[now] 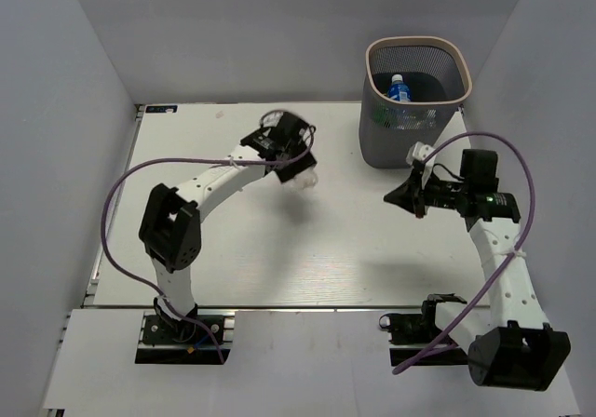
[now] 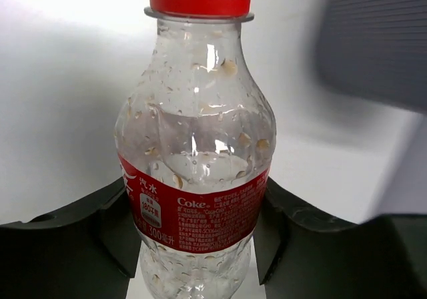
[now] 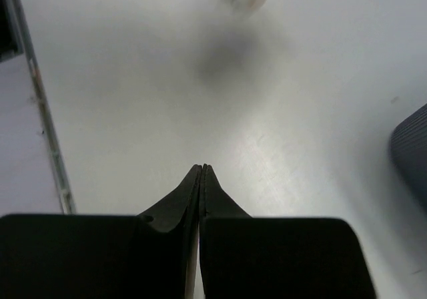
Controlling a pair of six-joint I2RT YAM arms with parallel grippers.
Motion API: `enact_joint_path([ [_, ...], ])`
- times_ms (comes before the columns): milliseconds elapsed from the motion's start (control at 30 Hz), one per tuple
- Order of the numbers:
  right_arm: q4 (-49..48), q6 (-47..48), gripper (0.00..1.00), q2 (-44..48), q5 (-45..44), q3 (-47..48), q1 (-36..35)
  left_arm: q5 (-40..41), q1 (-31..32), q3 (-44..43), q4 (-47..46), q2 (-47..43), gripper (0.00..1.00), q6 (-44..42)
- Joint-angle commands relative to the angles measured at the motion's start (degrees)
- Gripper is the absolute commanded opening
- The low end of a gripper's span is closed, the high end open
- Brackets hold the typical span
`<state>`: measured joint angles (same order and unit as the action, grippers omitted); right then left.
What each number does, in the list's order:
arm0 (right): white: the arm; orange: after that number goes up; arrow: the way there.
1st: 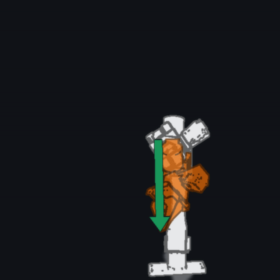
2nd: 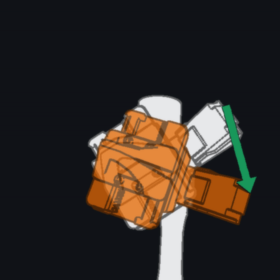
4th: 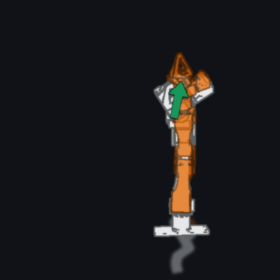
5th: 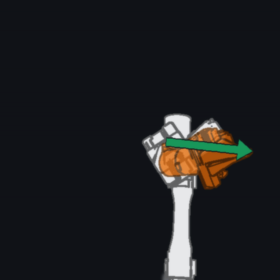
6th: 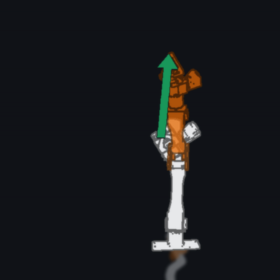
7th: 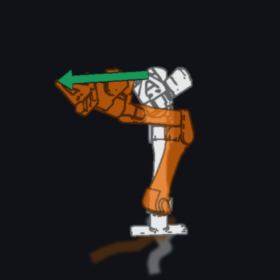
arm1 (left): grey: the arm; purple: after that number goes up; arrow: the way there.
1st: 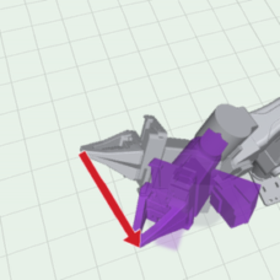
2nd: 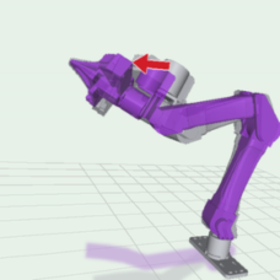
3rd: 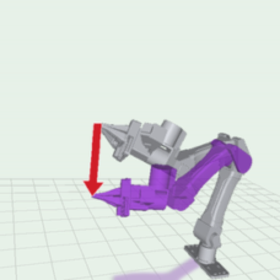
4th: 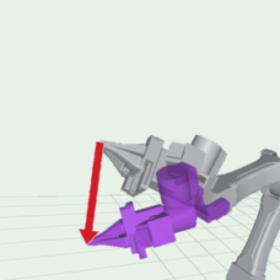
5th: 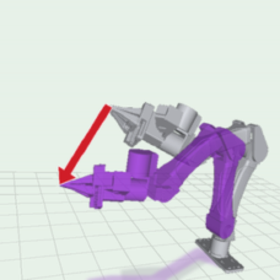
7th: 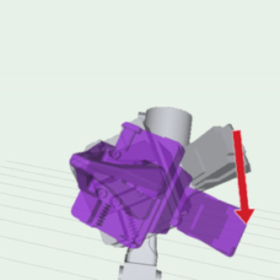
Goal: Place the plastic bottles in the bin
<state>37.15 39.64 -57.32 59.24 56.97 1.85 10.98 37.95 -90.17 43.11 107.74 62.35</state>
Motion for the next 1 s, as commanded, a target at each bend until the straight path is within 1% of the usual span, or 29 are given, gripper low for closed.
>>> enact_joint_path([
  [0, 10.50, 10.03, 0.00, -2.09, -3.06, -4.84, -0.18, 0.01, 1.16, -8.34, -14.18, -6.93, 0.00, -13.90],
  [33, 8.40, 9.41, 0.00, -2.09, -5.34, -7.98, -0.26, -1.48, 1.68, -11.75, -18.20, -6.41, 0.00, -15.31],
  [67, 5.86, 6.88, 0.01, -2.01, -7.72, -8.97, -0.35, -2.80, 1.68, -13.17, -20.85, -5.80, 0.00, -18.54],
  [133, 2.25, 5.72, 0.02, -2.35, -10.28, -12.40, -0.79, -7.18, 1.68, -15.38, -26.56, -4.57, 0.00, -20.50],
  [167, 0.84, 5.54, 0.03, -2.79, -12.90, -13.02, -0.88, -9.38, 1.68, -15.99, -34.68, -3.34, 0.00, -21.47],
  [200, 0.39, 5.36, 0.04, -3.93, -13.45, -13.89, -0.97, -12.53, 1.68, -16.00, -38.68, -2.55, 0.00, -22.43],
  [267, 0.03, 5.71, 0.05, -5.42, -14.59, -14.43, -1.14, -15.19, 1.68, -19.59, -47.02, -0.44, 0.00, -23.23],
  [300, 0.21, 5.80, 0.07, -6.83, -14.77, -14.61, -1.06, -16.59, 1.68, -22.04, -47.76, 3.31, 0.00, -23.24],
  [333, 0.47, 5.71, 0.07, -7.45, -14.86, -14.78, -1.06, -17.30, 1.68, -28.59, -47.77, 5.61, 0.00, -23.24],
  [367, 0.30, 5.63, 0.07, -8.15, -14.86, -14.70, -1.14, -17.31, 1.68, -32.14, -47.16, 7.98, 0.00, -23.24],
  [400, 0.12, 5.45, 0.08, -8.59, -14.86, -14.87, -1.14, -19.14, 1.68, -35.39, -47.16, 10.36, 0.02, -22.54],
  [433, -0.05, 5.10, 0.10, -8.69, -15.03, -15.04, -1.14, -19.77, 1.68, -40.12, -48.11, 14.38, 0.02, -22.01],
  [467, -0.14, 5.01, 0.10, -8.60, -15.12, -15.13, -1.23, -19.77, 1.68, -41.65, -48.99, 15.99, 0.04, -21.31],
  [500, -0.23, 5.01, 0.11, -8.34, -15.47, -15.40, -1.14, -20.56, 1.68, -42.19, -53.35, 17.05, 0.05, -20.78],
  [533, -0.49, 4.66, 0.11, -8.33, -15.65, -15.75, -1.14, -20.56, 2.29, -42.19, -55.05, 17.84, 0.08, -19.47],
  [567, -0.58, 4.66, 0.11, -7.73, -15.74, -16.10, -1.14, -19.95, 2.30, -42.19, -56.89, 19.24, 0.08, -19.46],
  [600, -0.84, 4.66, 0.13, -7.81, -16.26, -16.27, -1.06, -19.34, 2.30, -42.19, -59.96, 19.95, 0.13, -18.93],
  [800, -1.11, 3.96, 0.13, -7.02, -16.27, -18.56, -1.06, -17.76, 3.44, -47.55, -64.72, 26.54, 0.21, -18.23],
  [867, -0.93, 4.31, 0.13, -6.75, -16.00, -18.91, -1.14, -16.53, 3.96, -48.34, -65.26, 27.08, 0.24, -16.83],
  [967, -1.55, 3.87, 0.13, -7.01, -16.53, -19.09, -1.14, -15.21, 3.97, -48.34, -67.28, 27.61, 0.25, -14.98],
])
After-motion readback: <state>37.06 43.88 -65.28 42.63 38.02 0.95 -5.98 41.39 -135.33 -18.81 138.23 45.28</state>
